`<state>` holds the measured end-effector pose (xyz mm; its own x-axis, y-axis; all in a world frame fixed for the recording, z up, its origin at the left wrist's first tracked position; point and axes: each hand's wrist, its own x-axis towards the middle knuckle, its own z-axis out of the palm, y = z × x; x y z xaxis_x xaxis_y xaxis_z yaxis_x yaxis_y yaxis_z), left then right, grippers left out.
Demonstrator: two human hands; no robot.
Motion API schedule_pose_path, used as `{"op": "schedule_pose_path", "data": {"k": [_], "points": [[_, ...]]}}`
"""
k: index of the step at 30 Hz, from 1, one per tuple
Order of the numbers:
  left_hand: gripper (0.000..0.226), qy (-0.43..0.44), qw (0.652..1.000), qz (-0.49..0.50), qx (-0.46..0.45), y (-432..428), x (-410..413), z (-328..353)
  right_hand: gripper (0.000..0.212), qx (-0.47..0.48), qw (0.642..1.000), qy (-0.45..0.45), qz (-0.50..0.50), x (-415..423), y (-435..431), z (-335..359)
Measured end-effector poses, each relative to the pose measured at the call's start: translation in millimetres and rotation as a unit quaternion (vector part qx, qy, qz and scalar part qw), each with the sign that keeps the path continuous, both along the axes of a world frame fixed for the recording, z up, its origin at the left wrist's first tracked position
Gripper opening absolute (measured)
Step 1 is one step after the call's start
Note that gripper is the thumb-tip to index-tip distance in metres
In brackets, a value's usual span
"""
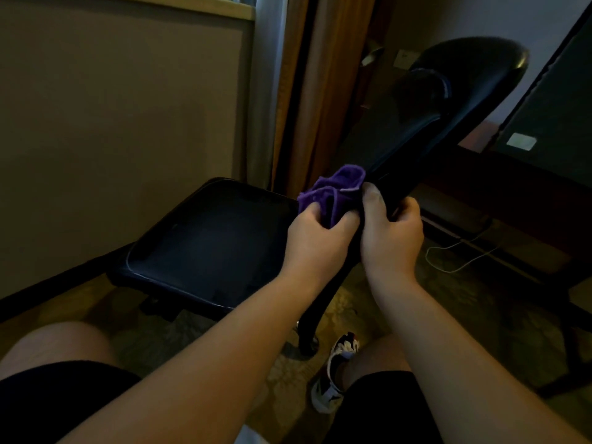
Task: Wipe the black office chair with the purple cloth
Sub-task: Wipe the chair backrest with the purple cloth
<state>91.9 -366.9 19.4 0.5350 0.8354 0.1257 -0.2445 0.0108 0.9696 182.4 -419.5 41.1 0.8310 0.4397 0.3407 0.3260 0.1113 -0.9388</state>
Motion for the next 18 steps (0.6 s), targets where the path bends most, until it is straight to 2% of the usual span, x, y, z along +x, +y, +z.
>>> {"op": "schedule_pose_path", "data": {"k": [4, 7, 9, 12, 16, 18], "points": [[0.012, 0.031, 0.999, 0.024, 0.017, -7, -5, -37, 0.022, -0.001, 1.000, -0.012, -0.006, -5, 0, -2], [0.008, 0.084, 0.992, 0.066, -0.060, -12, -5, -77, 0.022, 0.001, 1.000, -0.019, -0.013, -5, -1, -1], [0.015, 0.141, 0.980, 0.063, -0.122, -13, -10, -103, 0.023, 0.001, 1.000, -0.020, -0.012, -6, -1, 0], [0.021, 0.207, 0.968, 0.053, -0.133, -13, -15, -127, 0.022, 0.000, 1.000, -0.020, -0.009, -6, -1, -1], [0.016, 0.204, 0.966, 0.070, -0.145, -11, -12, -120, 0.021, -0.003, 1.000, -0.019, -0.011, -6, -1, 1], [0.014, 0.171, 0.970, 0.069, -0.158, -11, -12, -106, 0.021, -0.007, 1.000, -0.019, -0.012, -7, -1, 2]]}}
